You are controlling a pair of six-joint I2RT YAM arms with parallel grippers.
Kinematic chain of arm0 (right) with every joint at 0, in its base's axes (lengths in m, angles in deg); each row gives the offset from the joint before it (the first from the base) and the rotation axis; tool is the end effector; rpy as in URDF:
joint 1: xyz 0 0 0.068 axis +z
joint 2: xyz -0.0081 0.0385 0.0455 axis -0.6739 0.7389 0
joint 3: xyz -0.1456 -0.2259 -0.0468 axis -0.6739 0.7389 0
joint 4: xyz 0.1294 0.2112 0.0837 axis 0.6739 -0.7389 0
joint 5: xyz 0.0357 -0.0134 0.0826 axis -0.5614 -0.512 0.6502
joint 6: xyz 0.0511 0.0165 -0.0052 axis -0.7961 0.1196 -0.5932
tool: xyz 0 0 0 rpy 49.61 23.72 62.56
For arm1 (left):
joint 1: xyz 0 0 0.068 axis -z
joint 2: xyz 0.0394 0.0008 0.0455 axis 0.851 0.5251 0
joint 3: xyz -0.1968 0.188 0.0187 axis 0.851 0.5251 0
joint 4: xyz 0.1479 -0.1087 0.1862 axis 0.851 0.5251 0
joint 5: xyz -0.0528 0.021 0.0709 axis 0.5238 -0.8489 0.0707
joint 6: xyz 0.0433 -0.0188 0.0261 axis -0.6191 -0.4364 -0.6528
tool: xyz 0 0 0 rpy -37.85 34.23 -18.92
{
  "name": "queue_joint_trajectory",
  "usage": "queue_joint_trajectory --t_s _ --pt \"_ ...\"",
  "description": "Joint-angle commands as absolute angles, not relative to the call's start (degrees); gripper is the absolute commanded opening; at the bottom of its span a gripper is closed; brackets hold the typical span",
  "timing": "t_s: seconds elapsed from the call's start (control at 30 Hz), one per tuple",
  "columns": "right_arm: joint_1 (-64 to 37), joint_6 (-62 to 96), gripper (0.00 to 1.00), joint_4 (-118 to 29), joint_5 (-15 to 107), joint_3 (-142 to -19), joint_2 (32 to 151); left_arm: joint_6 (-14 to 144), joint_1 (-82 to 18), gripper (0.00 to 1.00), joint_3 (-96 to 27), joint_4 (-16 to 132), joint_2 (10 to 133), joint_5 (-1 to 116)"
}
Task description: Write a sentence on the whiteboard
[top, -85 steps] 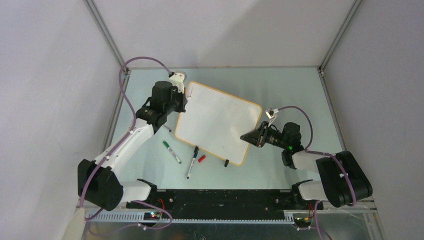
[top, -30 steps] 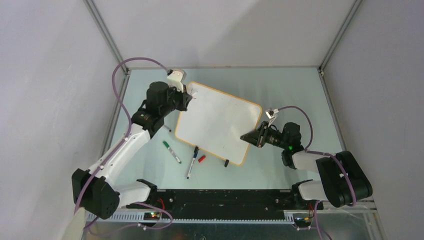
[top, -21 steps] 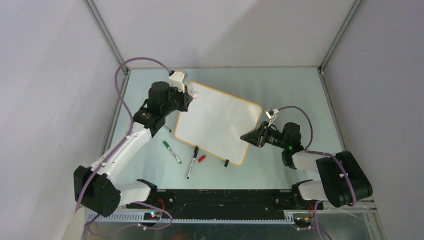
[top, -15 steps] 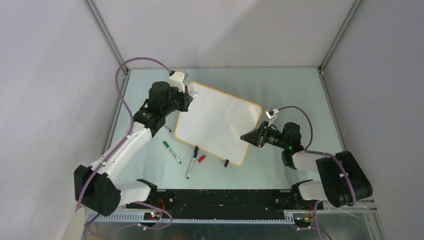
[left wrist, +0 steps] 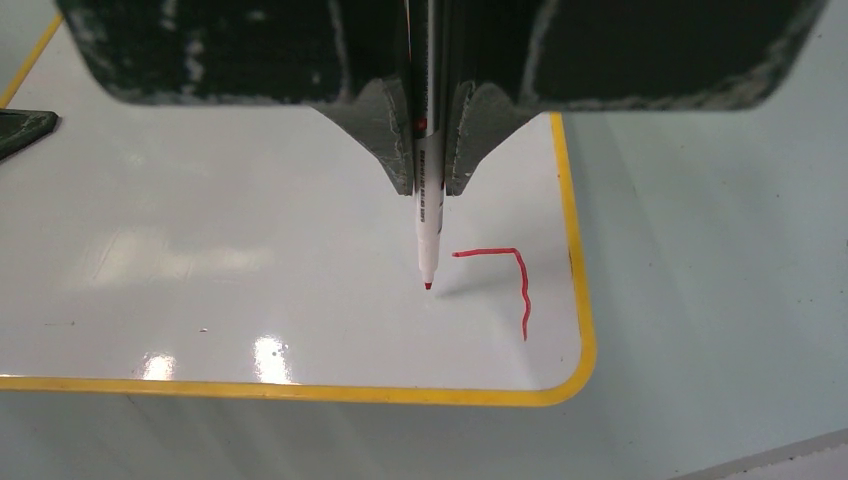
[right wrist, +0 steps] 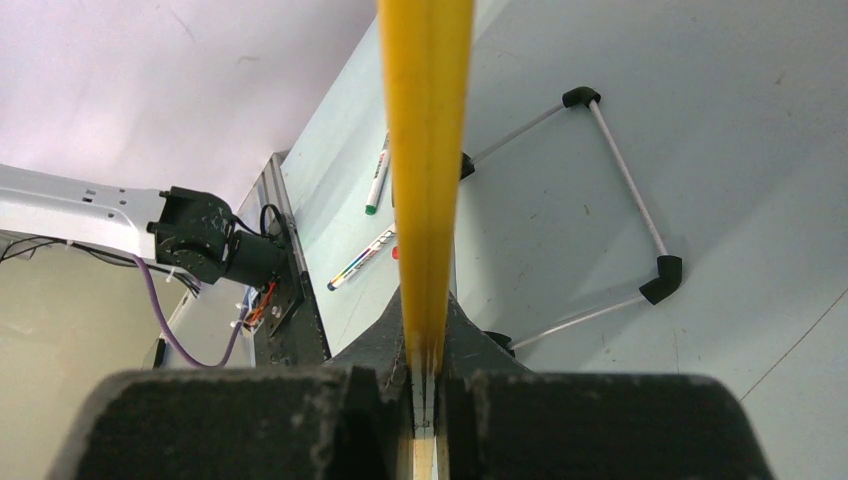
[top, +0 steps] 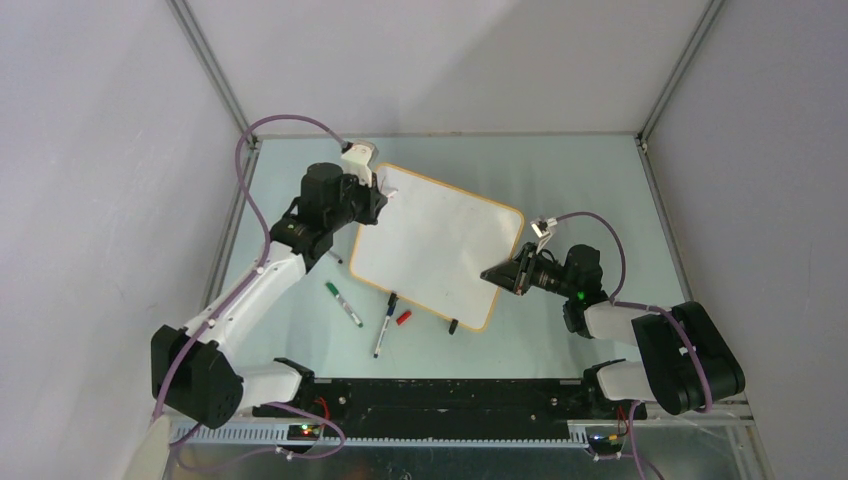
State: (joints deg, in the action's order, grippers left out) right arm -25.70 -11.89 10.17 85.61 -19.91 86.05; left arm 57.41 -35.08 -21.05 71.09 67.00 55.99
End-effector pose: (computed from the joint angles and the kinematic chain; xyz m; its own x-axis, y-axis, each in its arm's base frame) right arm 0.2089 0.0897 0.1746 -0.6093 0.2343 -0.7576 -0.6595 0.3808 0.6481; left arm 0.2622 -0.1171 0.3277 -0.3931 0.0916 -0.9149 0.4661 0.8776 -0.1124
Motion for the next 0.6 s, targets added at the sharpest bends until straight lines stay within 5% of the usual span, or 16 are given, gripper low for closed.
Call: queue_joint_trajectory --t_s 0.0,0.57 --pt "-25.8 -8.9 0.07 13.3 84.7 -20.4 85.8 57.9 -34.6 0.00 -22.8 70.5 67.0 57.2" --pt "-25.7 -8.9 0.07 13.4 84.6 -20.4 85.9 58.3 -34.4 0.00 -22.4 69.0 67.6 56.3"
